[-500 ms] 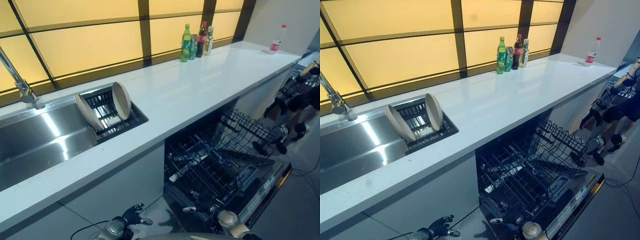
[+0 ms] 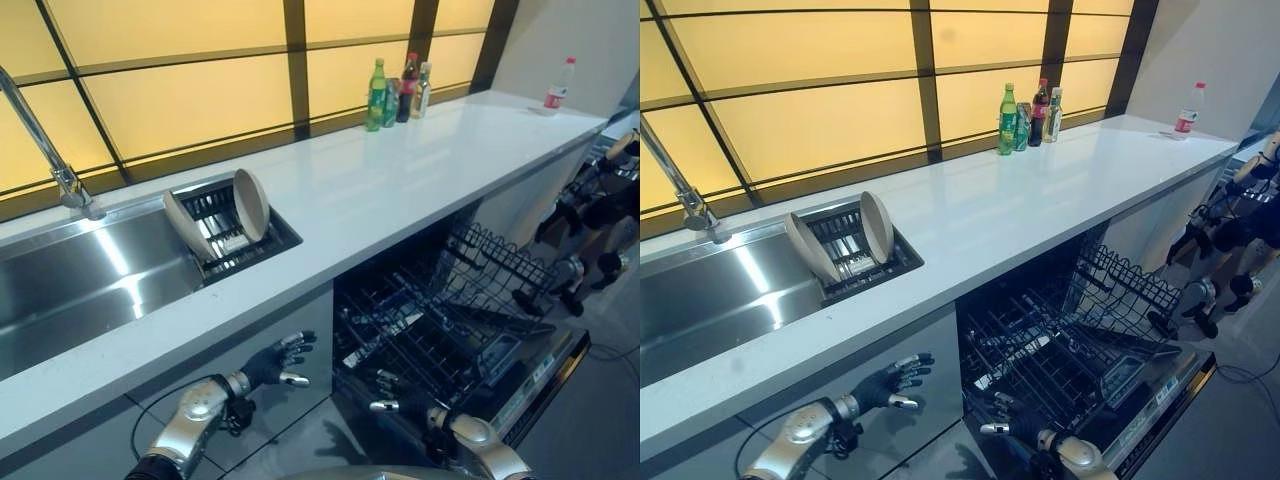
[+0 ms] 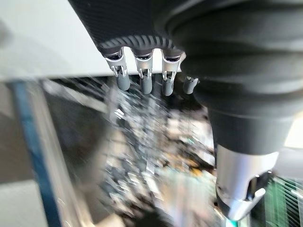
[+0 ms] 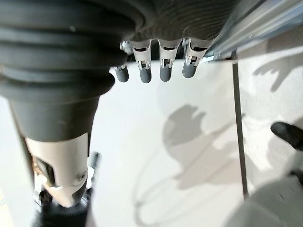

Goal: Pick up plates and place into dishwasher.

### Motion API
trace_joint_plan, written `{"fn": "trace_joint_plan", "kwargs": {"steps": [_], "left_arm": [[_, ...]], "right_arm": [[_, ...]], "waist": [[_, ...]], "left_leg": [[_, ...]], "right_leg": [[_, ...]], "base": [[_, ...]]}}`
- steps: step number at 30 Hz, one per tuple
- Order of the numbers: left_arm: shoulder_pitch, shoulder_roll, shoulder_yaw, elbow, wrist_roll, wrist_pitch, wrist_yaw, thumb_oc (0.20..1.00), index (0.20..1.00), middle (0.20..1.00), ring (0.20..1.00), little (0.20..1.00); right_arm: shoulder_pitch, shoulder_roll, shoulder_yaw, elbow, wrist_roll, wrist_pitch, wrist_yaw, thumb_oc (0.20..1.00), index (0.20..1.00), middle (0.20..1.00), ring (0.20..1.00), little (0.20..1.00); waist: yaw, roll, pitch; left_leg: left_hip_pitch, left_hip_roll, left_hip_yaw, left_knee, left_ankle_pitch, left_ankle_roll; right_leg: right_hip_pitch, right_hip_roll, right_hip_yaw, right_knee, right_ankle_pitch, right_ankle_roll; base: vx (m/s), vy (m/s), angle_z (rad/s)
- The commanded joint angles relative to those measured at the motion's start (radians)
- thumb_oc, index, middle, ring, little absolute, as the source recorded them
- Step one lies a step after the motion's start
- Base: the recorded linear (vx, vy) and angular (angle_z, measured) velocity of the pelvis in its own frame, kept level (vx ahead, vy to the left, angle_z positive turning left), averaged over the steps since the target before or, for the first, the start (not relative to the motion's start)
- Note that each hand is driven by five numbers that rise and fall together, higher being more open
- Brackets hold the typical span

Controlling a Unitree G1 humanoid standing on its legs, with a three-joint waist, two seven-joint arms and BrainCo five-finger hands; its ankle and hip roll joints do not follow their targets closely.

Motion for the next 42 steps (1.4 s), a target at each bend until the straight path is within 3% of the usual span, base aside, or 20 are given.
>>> {"fn": "trace_joint_plan", "kwargs": {"steps": [1, 6, 9, 11, 13, 14, 15, 18, 20, 24, 29, 33, 37, 42], "left_arm": [[-0.055, 0.104, 0.062, -0.194, -0.150, -0.010, -0.163, 1.000, 1.000, 1.000, 1.000, 1.000], [-0.109, 0.169, 0.207, -0.410, -0.412, 0.068, -0.222, 1.000, 1.000, 1.000, 1.000, 1.000], [-0.147, 0.178, 0.293, -0.479, -0.460, 0.069, -0.137, 1.000, 1.000, 1.000, 1.000, 1.000], [-0.184, 0.189, 0.375, -0.483, -0.350, -0.041, 0.049, 1.000, 1.000, 1.000, 1.000, 1.000], [-0.208, 0.260, 0.440, -0.441, -0.116, -0.186, 0.301, 1.000, 1.000, 1.000, 1.000, 1.000], [-0.233, 0.307, 0.459, -0.412, -0.073, -0.209, 0.390, 1.000, 1.000, 1.000, 1.000, 1.000], [-0.256, 0.335, 0.492, -0.377, 0.055, -0.241, 0.523, 1.000, 1.000, 1.000, 1.000, 1.000], [-0.354, 0.465, 0.518, -0.196, 0.399, -0.243, 0.874, 1.000, 1.000, 1.000, 1.000, 1.000], [-0.426, 0.573, 0.464, -0.040, 0.580, -0.258, 1.074, 1.000, 1.000, 1.000, 1.000, 1.000], [-0.550, 0.718, 0.296, 0.080, 0.810, -0.134, 1.275, 1.000, 1.000, 1.000, 1.000, 1.000], [-0.620, 0.773, 0.127, 0.121, 1.031, -0.023, 1.349, 1.000, 1.000, 1.000, 1.000, 1.000], [-0.646, 0.796, 0.013, 0.198, 1.128, -0.019, 1.314, 1.000, 1.000, 1.000, 1.000, 1.000], [-0.670, 0.781, -0.077, 0.258, 1.291, -0.015, 1.257, 1.000, 1.000, 1.000, 1.000, 1.000], [-0.710, 0.760, -0.166, 0.319, 1.382, 0.003, 1.179, 1.000, 1.000, 1.000, 1.000, 1.000]], "right_arm": [[-0.041, -0.037, -0.045, -0.154, 0.104, -0.041, 0.121, 1.000, 1.000, 1.000, 1.000, 1.000], [-0.018, -0.079, -0.099, -0.174, 0.121, -0.058, 0.205, 1.000, 1.000, 1.000, 1.000, 1.000], [-0.004, -0.081, -0.118, -0.175, 0.126, -0.070, 0.221, 1.000, 1.000, 1.000, 1.000, 1.000], [-0.001, -0.068, -0.148, -0.182, 0.151, -0.063, 0.231, 1.000, 1.000, 1.000, 1.000, 1.000], [0.010, -0.064, -0.168, -0.197, 0.167, -0.061, 0.238, 1.000, 1.000, 1.000, 1.000, 1.000], [0.009, -0.069, -0.168, -0.203, 0.179, -0.063, 0.224, 1.000, 1.000, 1.000, 1.000, 1.000], [0.003, -0.070, -0.169, -0.203, 0.188, -0.068, 0.217, 1.000, 1.000, 1.000, 1.000, 1.000], [-0.026, -0.082, -0.141, -0.208, 0.225, -0.080, 0.209, 1.000, 1.000, 1.000, 1.000, 1.000], [-0.039, -0.100, -0.107, -0.239, 0.242, -0.071, 0.180, 1.000, 1.000, 1.000, 1.000, 1.000], [-0.046, -0.138, -0.072, -0.278, 0.276, -0.063, 0.175, 1.000, 1.000, 1.000, 1.000, 1.000], [-0.069, -0.198, -0.078, -0.292, 0.329, -0.077, 0.215, 1.000, 1.000, 1.000, 1.000, 1.000], [-0.086, -0.237, -0.105, -0.334, 0.382, -0.057, 0.237, 1.000, 1.000, 1.000, 1.000, 1.000], [-0.104, -0.247, -0.128, -0.344, 0.426, -0.037, 0.250, 1.000, 1.000, 1.000, 1.000, 1.000], [-0.114, -0.258, -0.135, -0.322, 0.424, -0.010, 0.257, 1.000, 1.000, 1.000, 1.000, 1.000]], "waist": [[0.021, -0.014, 0.081], [0.029, -0.020, 0.063], [0.030, -0.027, 0.054], [0.030, -0.030, 0.047], [0.029, -0.029, 0.041], [0.029, -0.029, 0.038], [0.031, -0.027, 0.033], [0.031, -0.023, 0.023], [0.025, -0.020, 0.022], [0.010, -0.019, 0.028], [-0.004, -0.021, 0.043], [-0.026, -0.015, 0.052], [-0.045, -0.007, 0.058], [-0.060, 0.002, 0.070]], "left_leg": [[0.012, -0.079, 0.014, 0.013, -0.096, 0.056], [0.015, -0.077, 0.012, 0.010, -0.099, 0.050], [0.016, -0.076, 0.010, 0.010, -0.102, 0.047], [0.016, -0.075, 0.008, 0.010, -0.103, 0.044], [0.014, -0.075, 0.007, 0.010, -0.099, 0.040], [0.012, -0.076, 0.006, 0.010, -0.099, 0.040], [0.010, -0.076, 0.008, 0.010, -0.097, 0.038], [0.002, -0.072, 0.014, 0.010, -0.091, 0.035], [-0.001, -0.072, 0.018, 0.010, -0.088, 0.035], [-0.003, -0.072, 0.030, 0.010, -0.089, 0.037], [0.008, -0.072, 0.047, 0.010, -0.096, 0.037], [0.015, -0.077, 0.060, 0.010, -0.099, 0.038], [0.016, -0.080, 0.076, 0.010, -0.101, 0.041], [0.005, -0.088, 0.082, 0.010, -0.099, 0.044]], "right_leg": [[-0.002, -0.080, -0.015, 0.032, -0.057, 0.072], [0.010, -0.084, -0.024, 0.023, -0.058, 0.078], [0.015, -0.084, -0.024, 0.020, -0.062, 0.080], [0.018, -0.083, -0.021, 0.018, -0.064, 0.081], [0.019, -0.081, -0.022, 0.017, -0.067, 0.081], [0.021, -0.080, -0.024, 0.015, -0.068, 0.083], [0.021, -0.080, -0.027, 0.013, -0.069, 0.083], [0.018, -0.078, -0.033, 0.013, -0.072, 0.081], [0.015, -0.075, -0.033, 0.013, -0.070, 0.083], [0.008, -0.073, -0.026, 0.017, -0.068, 0.085], [0.008, -0.074, -0.012, 0.020, -0.064, 0.088], [0.005, -0.075, 0.005, 0.019, -0.055, 0.095], [-0.002, -0.082, 0.015, 0.017, -0.047, 0.101], [-0.019, -0.089, 0.021, 0.016, -0.039, 0.107]], "base": [[0.03, -0.012, 0.04], [0.03, -0.029, 0.06], [0.03, -0.027, 0.08], [0.01, -0.006, 0.02], [0.00, 0.000, 0.00], [0.00, 0.000, 0.00], [0.00, 0.000, 0.00], [0.01, 0.020, 0.04], [0.00, 0.000, 0.00], [0.01, 0.020, 0.01], [0.05, 0.069, 0.00], [0.06, 0.112, -0.03], [0.07, 0.131, -0.12], [0.04, 0.116, -0.08]]}}
